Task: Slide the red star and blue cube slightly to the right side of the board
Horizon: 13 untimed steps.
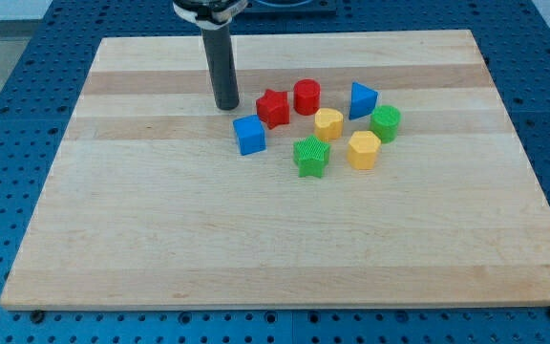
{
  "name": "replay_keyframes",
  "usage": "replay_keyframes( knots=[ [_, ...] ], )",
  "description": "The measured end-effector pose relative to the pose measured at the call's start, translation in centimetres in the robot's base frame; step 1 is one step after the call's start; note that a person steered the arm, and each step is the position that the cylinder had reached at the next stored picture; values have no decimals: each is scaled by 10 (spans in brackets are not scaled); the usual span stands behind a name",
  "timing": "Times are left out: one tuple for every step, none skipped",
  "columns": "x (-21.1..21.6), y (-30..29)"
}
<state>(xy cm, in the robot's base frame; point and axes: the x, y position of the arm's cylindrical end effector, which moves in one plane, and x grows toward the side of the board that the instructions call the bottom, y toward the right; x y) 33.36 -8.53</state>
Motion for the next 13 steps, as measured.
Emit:
replay_keyframes(
  knots=[
    [-14, 14],
    [-17, 41],
    [-21, 60],
    [-21, 67],
    [-20, 67],
    [-19, 67],
    [-14, 67],
    [-13, 67],
    [-13, 66],
    [-12, 62],
    [-7, 57],
    [-6, 49],
    [-6, 38]
  ],
)
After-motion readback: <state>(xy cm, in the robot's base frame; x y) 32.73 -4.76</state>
